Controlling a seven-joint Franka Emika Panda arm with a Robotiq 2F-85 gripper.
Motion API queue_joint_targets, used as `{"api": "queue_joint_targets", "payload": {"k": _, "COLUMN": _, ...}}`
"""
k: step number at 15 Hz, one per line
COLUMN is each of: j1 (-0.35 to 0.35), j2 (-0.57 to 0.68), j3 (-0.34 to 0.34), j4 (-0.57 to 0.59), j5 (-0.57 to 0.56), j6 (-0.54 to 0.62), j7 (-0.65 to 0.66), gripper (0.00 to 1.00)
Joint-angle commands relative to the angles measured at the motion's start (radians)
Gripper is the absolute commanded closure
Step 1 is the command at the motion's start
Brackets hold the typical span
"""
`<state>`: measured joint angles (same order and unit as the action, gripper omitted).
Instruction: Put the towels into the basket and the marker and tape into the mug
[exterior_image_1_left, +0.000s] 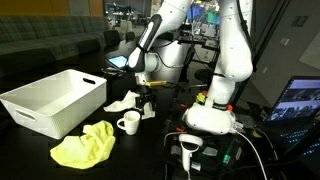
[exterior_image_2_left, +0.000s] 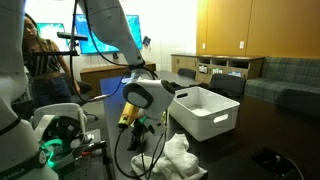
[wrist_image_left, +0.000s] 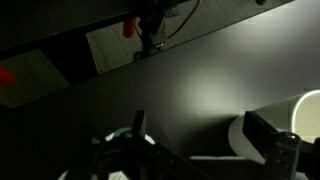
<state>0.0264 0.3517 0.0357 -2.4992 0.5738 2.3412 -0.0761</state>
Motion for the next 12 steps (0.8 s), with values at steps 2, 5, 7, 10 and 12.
{"api": "queue_joint_targets", "payload": {"k": 2, "j1": -0.013, "j2": 0.056, "j3": 0.005, "j4": 0.033, "j5": -0.01, "j6": 0.087, "j7": 0.093, "gripper": 0.0}}
{"api": "queue_joint_targets", "payload": {"k": 5, "j1": -0.008, "j2": 0.069, "j3": -0.012, "j4": 0.035, "j5": -0.049, "j6": 0.12, "j7": 0.166, "gripper": 0.0}}
{"api": "queue_joint_targets", "payload": {"k": 7, "j1": 0.0, "j2": 0.077, "j3": -0.034, "j4": 0.039, "j5": -0.102, "j6": 0.121, "j7": 0.242, "gripper": 0.0}}
{"api": "queue_joint_targets", "payload": {"k": 10, "j1": 0.006, "j2": 0.082, "j3": -0.067, "j4": 0.039, "j5": -0.184, "j6": 0.119, "j7": 0.334, "gripper": 0.0}}
{"api": "queue_joint_targets", "payload": {"k": 12, "j1": 0.013, "j2": 0.087, "j3": -0.086, "j4": 0.046, "j5": -0.236, "j6": 0.119, "j7": 0.384, "gripper": 0.0}}
